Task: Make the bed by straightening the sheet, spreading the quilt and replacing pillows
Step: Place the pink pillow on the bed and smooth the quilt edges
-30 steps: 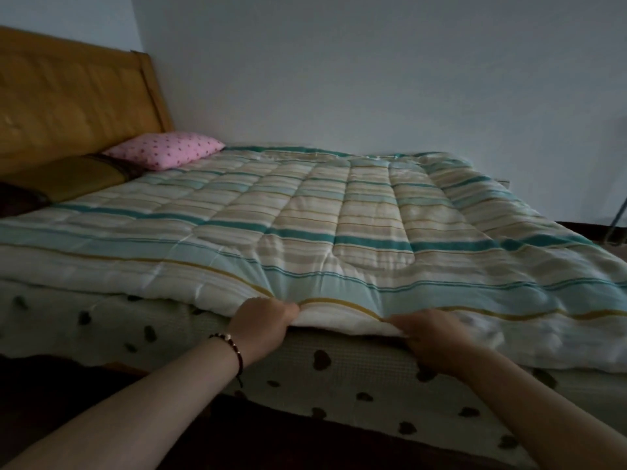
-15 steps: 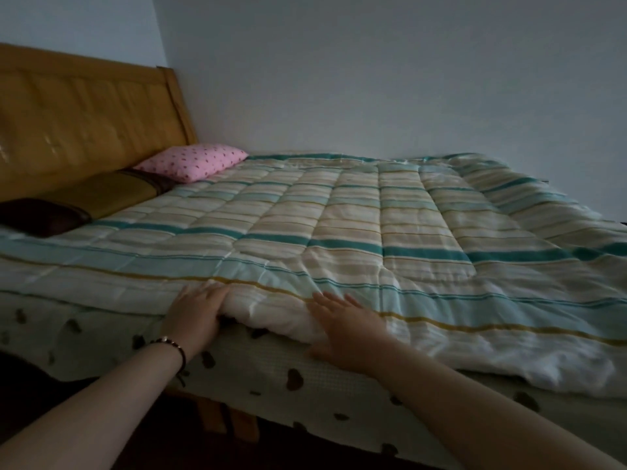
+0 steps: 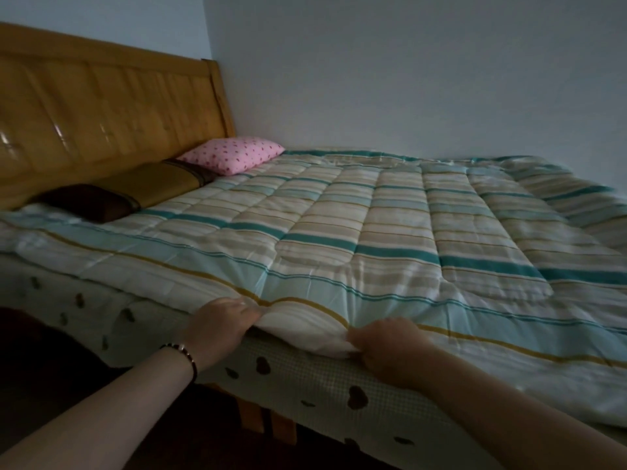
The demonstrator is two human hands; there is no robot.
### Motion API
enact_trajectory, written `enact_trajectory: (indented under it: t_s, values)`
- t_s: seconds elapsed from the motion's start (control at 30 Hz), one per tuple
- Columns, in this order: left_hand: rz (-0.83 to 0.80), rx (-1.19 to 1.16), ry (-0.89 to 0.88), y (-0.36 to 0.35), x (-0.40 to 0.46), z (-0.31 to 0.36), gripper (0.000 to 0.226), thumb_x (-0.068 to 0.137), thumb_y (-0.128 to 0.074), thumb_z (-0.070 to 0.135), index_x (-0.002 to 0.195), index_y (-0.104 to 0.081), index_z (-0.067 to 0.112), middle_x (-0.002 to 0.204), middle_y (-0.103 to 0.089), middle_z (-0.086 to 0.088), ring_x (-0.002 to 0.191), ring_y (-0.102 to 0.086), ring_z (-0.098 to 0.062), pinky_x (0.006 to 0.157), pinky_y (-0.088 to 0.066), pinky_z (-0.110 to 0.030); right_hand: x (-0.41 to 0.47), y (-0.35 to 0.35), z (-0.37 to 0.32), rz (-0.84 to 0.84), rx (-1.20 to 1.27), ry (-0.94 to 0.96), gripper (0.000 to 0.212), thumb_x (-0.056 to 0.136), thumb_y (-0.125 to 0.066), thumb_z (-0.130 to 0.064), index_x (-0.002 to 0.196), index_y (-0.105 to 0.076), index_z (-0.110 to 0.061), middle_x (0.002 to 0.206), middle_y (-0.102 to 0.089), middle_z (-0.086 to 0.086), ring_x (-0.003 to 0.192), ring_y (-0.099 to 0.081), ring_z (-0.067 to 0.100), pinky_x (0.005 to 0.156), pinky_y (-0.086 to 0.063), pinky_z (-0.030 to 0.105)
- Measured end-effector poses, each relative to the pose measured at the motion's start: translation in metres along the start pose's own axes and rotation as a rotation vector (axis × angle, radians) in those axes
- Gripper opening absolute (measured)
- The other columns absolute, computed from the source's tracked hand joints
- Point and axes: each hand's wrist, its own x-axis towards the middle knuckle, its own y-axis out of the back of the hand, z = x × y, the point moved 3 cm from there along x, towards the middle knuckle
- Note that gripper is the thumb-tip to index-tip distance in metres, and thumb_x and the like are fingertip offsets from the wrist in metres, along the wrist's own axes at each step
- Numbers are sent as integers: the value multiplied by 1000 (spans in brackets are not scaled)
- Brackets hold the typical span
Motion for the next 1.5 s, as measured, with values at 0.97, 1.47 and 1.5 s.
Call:
enact_trajectory:
  t_s: [0.97,1.47,1.5]
  values:
    - [-486,69,488,17,-10,-50,48,89,-47,24,133,-46,43,126,-62,6,112,-59,-19,85,-46,-29,19,3,-14,102,400,9,44,102,-37,-52,142,-43,-34,141,-54,-5,126,-53,21,103,-45,40]
    - [-494,-367,-298,7,200,344,54,96,-18,64,148,-17,49,157,-20,20,148,-15,-20,114,-15,-50,-190,-57,259,3,-24,-610,51,97,-22,-65,146,-30,-53,166,-8,-2,152,4,31,106,17,72]
    - [-508,-399,-378,17,222,398,53,97,-18,64,148,-13,50,158,-14,22,149,-9,-19,115,-11,-51,-240,-69,295,-10,3,-686,52,96,-20,-66,147,-25,-55,166,-9,-3,152,3,31,106,16,72]
